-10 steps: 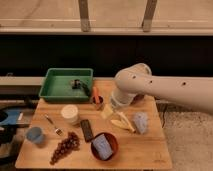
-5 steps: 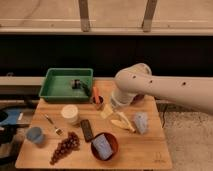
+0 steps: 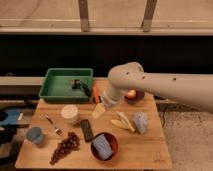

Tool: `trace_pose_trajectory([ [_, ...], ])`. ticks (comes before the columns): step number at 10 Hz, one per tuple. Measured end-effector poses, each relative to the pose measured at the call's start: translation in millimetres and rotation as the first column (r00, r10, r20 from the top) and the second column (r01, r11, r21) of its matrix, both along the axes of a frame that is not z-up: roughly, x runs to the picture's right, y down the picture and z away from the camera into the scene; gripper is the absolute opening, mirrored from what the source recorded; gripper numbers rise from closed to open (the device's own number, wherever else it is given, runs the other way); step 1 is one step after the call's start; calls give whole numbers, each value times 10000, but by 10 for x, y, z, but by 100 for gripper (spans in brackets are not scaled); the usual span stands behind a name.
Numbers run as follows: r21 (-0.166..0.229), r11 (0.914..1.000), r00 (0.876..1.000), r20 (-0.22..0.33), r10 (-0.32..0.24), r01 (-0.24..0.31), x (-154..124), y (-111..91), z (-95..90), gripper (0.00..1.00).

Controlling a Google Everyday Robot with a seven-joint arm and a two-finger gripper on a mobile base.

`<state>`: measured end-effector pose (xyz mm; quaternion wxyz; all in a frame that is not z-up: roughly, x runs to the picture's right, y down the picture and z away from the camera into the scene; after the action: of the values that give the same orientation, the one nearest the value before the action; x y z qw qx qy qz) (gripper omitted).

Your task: Place grapes in plastic cup

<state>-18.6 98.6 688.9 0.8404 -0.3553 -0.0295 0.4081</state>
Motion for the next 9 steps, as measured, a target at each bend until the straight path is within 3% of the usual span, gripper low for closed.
trace_pose_trajectory([
  [2, -62, 9976, 9921, 1046, -686, 696, -594, 23, -38, 77],
  [4, -34, 9876, 9683, 1973, -1534, 1571, -1050, 161, -201, 77],
  [9, -135, 9856, 9668, 1970, -1627, 1686, -1047, 201, -182, 77],
])
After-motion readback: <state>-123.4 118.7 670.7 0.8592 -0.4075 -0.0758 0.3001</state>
